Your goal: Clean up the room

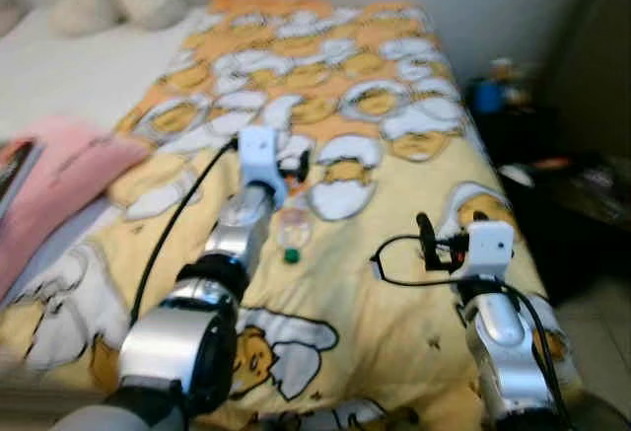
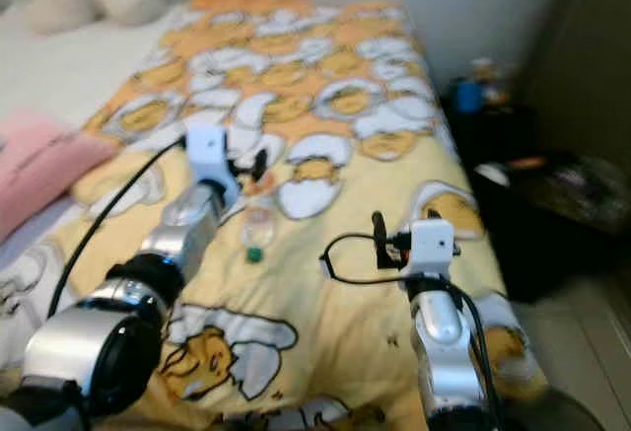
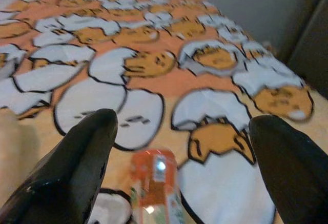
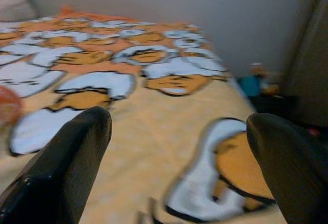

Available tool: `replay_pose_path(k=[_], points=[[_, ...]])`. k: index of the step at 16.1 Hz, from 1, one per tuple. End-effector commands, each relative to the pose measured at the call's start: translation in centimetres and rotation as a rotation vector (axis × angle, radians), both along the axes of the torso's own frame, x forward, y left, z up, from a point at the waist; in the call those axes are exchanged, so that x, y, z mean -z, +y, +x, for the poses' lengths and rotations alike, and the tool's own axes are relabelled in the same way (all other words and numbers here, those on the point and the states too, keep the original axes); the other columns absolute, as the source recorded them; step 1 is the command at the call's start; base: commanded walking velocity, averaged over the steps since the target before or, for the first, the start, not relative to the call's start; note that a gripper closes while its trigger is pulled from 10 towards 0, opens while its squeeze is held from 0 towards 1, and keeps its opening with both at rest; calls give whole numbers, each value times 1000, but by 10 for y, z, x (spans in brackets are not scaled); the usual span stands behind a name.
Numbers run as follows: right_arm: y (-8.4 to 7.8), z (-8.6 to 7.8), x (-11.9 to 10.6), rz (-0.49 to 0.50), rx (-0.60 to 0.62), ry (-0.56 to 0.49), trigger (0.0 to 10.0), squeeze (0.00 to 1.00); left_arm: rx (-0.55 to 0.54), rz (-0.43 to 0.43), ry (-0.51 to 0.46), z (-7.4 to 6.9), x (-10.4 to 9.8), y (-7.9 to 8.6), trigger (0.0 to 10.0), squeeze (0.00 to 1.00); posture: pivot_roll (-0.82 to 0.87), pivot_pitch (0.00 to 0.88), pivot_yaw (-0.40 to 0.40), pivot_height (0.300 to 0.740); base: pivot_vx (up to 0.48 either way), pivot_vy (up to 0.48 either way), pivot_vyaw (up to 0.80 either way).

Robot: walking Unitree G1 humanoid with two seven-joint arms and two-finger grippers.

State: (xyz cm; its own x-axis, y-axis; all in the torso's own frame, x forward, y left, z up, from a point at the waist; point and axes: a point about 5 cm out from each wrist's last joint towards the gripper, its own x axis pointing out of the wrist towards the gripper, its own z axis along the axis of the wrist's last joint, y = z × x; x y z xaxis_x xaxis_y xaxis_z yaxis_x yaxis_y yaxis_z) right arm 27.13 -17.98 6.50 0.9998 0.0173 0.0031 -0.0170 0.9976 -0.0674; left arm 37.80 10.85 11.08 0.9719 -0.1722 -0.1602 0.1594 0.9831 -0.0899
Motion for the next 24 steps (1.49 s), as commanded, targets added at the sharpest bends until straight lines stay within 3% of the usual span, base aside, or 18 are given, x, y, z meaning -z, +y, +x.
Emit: replay_pose_path(k=[1,4,7,10,12,14,17,20,24], points=[[-1,-3,0,-6,5,5,10000,0,-10,14,24,-2,6,0,10000,0,-263,59,93,740,0,0,-750],[4,-8,2,-9,-6,16,10000,0,-133,122,103,-5,19,19,10000,0,-267,75,100,740,0,0,-746],[6,-15,3,-15,-10,16,10000,0,-294,263,112,-4,18,44,10000,0,-277,83,110,740,0,0,-400],[11,-20,4,-19,-31,22,10000,0,-404,280,59,0,4,64,10000,0,-291,84,119,740,0,0,0],[11,-22,5,-22,-36,30,10000,0,-433,302,114,-5,13,72,10000,0,-294,82,120,740,0,0,0],[11,-24,7,-23,-41,44,10000,0,-502,285,176,-13,25,87,10000,0,-296,83,118,740,0,0,0],[14,-29,9,-22,-58,64,10000,0,-558,259,191,-20,30,106,10000,0,-297,100,108,740,0,0,0],[15,-39,10,-40,-89,85,10000,0,-557,138,227,-21,34,108,10000,0,-326,138,100,740,0,0,0],[10,-54,8,-60,-87,100,10000,0,-552,31,196,-15,26,103,10000,0,-366,175,92,740,0,0,0]])
